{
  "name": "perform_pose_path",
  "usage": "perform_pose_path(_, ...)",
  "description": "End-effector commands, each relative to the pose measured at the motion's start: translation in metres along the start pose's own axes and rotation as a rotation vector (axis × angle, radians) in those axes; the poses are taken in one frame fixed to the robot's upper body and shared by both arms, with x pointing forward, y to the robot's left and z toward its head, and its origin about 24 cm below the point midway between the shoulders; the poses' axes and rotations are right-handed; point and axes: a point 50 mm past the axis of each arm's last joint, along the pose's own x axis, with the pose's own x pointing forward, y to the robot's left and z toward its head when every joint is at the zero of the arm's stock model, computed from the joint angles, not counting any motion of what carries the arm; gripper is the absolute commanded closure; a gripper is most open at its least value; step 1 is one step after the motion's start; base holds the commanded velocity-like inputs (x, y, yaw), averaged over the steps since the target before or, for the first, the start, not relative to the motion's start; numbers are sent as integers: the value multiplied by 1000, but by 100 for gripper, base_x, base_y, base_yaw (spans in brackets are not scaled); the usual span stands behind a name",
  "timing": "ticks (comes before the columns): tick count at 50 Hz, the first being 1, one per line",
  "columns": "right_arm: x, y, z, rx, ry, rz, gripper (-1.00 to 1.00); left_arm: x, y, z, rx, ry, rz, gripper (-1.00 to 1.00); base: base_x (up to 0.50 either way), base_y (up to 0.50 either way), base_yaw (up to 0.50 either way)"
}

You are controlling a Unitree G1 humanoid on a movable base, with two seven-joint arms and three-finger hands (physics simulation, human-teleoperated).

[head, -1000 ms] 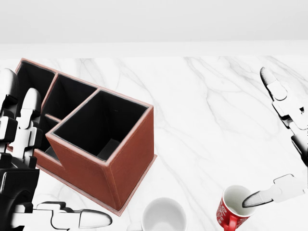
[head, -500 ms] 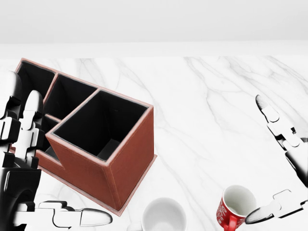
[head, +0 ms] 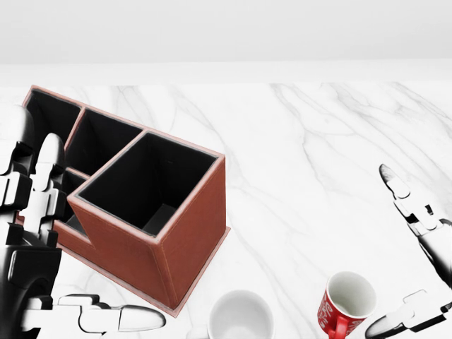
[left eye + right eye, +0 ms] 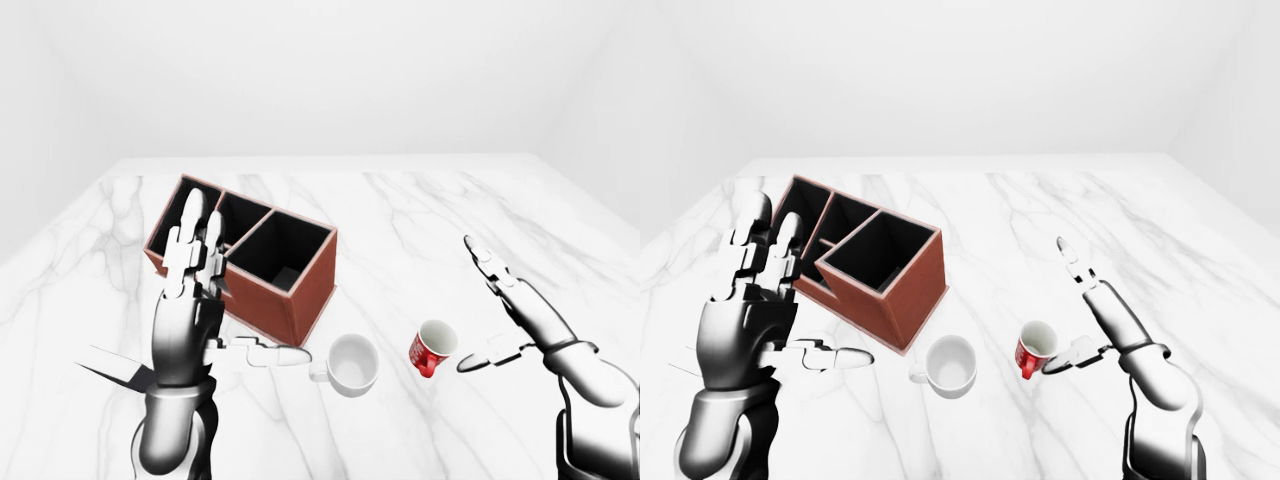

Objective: Pick up the red mug and place it to the right of the caddy.

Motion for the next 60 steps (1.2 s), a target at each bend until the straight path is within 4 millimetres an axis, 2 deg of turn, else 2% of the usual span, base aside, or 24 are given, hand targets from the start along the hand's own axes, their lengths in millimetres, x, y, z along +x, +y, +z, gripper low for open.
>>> perform_pose_path(1, -5, 4, -17, 32, 73, 13, -100, 0, 1, -1, -1, 3, 5, -100, 0, 0, 0)
perform_pose_path(6, -6, 6, -28, 54, 116, 22, -100, 0, 0, 1, 0, -4, 4, -100, 0, 0, 0)
perform_pose_path(19, 1, 13, -37, 60, 155, 60, -100, 1, 0, -1, 0, 1, 3, -100, 0, 0, 0)
perform_pose_path(29, 5, 10, -41, 62, 168, 71, -100, 1, 0, -4, -1, 13, 1, -100, 0, 0, 0)
perform_pose_path(39, 13, 12, -42, 56, 170, 90, -100, 0, 0, 2, 1, -10, 1, -100, 0, 0, 0)
perform_pose_path(60, 20, 17, -73, 108, 283, 96, -100, 0, 0, -1, -1, 3, 0, -100, 0, 0, 0)
